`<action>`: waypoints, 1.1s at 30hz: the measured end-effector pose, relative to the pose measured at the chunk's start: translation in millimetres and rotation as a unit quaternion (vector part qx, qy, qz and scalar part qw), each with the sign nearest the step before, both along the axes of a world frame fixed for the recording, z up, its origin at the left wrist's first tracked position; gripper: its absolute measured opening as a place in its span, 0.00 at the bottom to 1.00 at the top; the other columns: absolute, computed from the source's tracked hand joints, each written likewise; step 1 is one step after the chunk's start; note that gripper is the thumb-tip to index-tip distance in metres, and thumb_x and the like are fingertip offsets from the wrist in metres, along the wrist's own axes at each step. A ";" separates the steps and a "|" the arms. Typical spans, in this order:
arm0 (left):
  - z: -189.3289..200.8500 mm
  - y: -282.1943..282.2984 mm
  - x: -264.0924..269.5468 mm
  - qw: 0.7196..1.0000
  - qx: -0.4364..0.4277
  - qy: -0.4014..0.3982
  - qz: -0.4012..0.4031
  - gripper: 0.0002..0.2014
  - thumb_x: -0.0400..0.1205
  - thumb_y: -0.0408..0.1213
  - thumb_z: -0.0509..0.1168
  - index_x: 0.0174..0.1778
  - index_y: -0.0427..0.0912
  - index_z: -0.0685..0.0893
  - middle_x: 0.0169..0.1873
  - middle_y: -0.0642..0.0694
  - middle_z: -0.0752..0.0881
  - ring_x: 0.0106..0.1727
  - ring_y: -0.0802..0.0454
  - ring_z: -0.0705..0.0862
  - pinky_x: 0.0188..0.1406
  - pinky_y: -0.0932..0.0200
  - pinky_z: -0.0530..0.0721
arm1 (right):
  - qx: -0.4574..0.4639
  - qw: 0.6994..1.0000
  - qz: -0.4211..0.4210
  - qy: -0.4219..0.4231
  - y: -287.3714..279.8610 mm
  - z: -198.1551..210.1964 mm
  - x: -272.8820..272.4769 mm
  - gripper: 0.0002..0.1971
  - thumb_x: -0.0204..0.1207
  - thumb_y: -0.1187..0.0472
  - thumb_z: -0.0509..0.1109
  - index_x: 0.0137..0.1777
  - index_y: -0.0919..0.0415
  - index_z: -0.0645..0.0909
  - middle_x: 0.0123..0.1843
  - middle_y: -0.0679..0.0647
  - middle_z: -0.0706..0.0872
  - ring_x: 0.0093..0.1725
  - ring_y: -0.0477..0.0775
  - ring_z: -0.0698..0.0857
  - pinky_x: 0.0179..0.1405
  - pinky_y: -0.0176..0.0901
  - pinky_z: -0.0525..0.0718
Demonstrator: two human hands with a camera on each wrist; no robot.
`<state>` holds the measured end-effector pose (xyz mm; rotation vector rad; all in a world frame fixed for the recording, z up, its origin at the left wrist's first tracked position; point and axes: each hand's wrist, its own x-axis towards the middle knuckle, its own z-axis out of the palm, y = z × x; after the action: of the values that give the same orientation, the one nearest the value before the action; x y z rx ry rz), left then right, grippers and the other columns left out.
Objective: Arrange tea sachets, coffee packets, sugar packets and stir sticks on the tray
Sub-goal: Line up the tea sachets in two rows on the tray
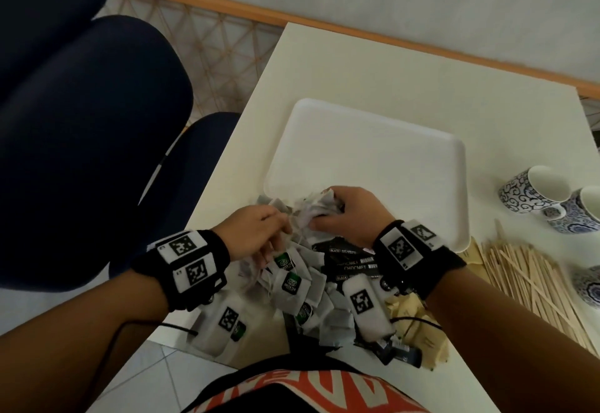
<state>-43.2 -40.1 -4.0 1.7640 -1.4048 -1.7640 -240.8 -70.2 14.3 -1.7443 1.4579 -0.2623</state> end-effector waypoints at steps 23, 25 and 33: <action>-1.6 -41.2 5.2 0.970 0.059 0.205 0.113 0.17 0.77 0.21 0.68 0.63 0.32 0.79 0.40 0.37 0.87 0.36 0.47 0.88 0.28 0.55 0.86 | -0.091 0.988 -0.019 -0.124 -16.5 -19.5 5.6 0.11 0.78 0.56 0.70 0.58 0.46 0.83 0.44 0.39 0.85 0.47 0.36 0.82 0.45 0.32 0.81; -0.9 -43.9 3.5 0.977 0.039 0.190 0.085 0.19 0.75 0.21 0.70 0.62 0.34 0.80 0.42 0.36 0.87 0.38 0.47 0.88 0.31 0.55 0.86 | -0.081 0.989 -0.020 -0.125 -21.3 -16.4 10.1 0.15 0.75 0.50 0.71 0.61 0.45 0.81 0.46 0.40 0.85 0.47 0.37 0.82 0.46 0.33 0.81; -0.3 -61.3 -4.5 0.980 -0.004 0.184 0.079 0.12 0.75 0.20 0.69 0.51 0.37 0.83 0.39 0.39 0.88 0.38 0.48 0.87 0.35 0.58 0.87 | -0.092 0.980 -0.081 -0.157 -42.9 -8.9 4.6 0.03 0.72 0.54 0.76 0.41 0.48 0.85 0.37 0.40 0.86 0.37 0.35 0.82 0.36 0.25 0.76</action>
<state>-47.7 -101.3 -4.3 1.4051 -1.0881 -1.8732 -236.2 -113.1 5.4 -1.6379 1.3769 -0.7452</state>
